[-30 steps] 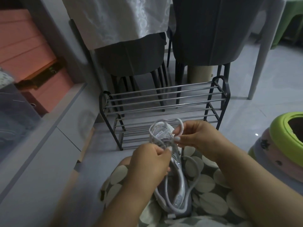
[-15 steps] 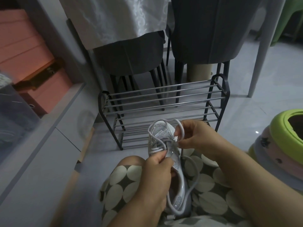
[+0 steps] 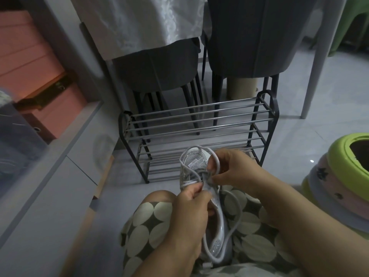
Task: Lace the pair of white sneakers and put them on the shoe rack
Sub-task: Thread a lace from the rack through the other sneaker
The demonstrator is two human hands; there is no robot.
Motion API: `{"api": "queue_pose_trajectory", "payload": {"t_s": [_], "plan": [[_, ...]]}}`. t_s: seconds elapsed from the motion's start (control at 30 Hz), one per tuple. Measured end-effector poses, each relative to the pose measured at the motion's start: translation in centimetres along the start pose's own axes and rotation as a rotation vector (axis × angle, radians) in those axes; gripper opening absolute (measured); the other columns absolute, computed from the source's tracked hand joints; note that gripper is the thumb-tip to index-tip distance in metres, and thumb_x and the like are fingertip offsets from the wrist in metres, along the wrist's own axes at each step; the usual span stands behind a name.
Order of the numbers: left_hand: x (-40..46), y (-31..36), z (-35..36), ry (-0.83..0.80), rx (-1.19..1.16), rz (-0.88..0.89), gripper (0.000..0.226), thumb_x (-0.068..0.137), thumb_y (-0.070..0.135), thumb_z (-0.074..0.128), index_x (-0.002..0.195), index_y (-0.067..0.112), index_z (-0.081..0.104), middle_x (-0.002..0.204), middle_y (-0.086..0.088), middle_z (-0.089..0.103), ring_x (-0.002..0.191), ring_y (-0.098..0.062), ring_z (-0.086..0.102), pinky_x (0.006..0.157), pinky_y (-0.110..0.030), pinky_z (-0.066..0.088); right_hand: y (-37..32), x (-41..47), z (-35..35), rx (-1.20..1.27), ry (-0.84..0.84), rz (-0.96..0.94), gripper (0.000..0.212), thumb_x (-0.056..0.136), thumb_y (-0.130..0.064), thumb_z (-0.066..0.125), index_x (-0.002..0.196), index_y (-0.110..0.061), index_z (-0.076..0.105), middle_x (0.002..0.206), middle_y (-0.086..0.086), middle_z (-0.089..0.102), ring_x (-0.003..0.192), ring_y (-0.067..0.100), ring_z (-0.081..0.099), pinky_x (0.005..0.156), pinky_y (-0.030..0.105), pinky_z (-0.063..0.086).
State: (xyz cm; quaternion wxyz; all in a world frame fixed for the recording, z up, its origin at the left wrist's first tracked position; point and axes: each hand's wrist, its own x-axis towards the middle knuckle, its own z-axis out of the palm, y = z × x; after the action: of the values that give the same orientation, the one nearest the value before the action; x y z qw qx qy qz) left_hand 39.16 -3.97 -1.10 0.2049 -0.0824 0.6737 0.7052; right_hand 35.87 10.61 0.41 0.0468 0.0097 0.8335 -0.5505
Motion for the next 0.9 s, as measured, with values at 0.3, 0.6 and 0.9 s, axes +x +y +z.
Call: {"api": "queue_pose_trajectory", "payload": {"t_s": [0.3,0.6,0.9], "plan": [[0.6,0.7,-0.2,0.015,0.074,-0.012,0.030,0.102,0.012,0.035,0.095,0.008,0.064,0.064,-0.005,0.062,0.050,-0.012,0.051,0.044,-0.023,0.039,0.0,-0.2,0.3,0.014,-0.189,0.013,0.036,0.066,-0.023,0.085,0.094,-0.013,0.063,0.080,-0.001,0.065,0.072,0.008,0.061,0.068,0.021,0.051],[1.3,0.6,0.3,0.034,0.104,-0.053,0.022,0.102,0.023,0.042,0.090,0.016,0.060,0.061,0.002,0.043,0.040,-0.006,0.031,0.034,-0.014,0.023,1.0,-0.1,-0.4,0.159,-0.308,0.074,0.049,0.064,0.013,0.068,0.109,0.001,0.053,0.089,0.011,0.061,0.079,0.017,0.062,0.079,0.035,0.053],[2.9,-1.2,0.3,0.082,0.283,-0.005,0.022,0.098,0.024,0.049,0.080,0.022,0.062,0.059,0.006,0.052,0.042,-0.007,0.037,0.044,-0.021,0.028,2.0,0.1,-0.7,0.241,-0.345,0.100,0.057,0.054,0.009,0.065,0.110,-0.002,0.054,0.091,0.011,0.057,0.079,0.018,0.057,0.070,0.027,0.049]]}}
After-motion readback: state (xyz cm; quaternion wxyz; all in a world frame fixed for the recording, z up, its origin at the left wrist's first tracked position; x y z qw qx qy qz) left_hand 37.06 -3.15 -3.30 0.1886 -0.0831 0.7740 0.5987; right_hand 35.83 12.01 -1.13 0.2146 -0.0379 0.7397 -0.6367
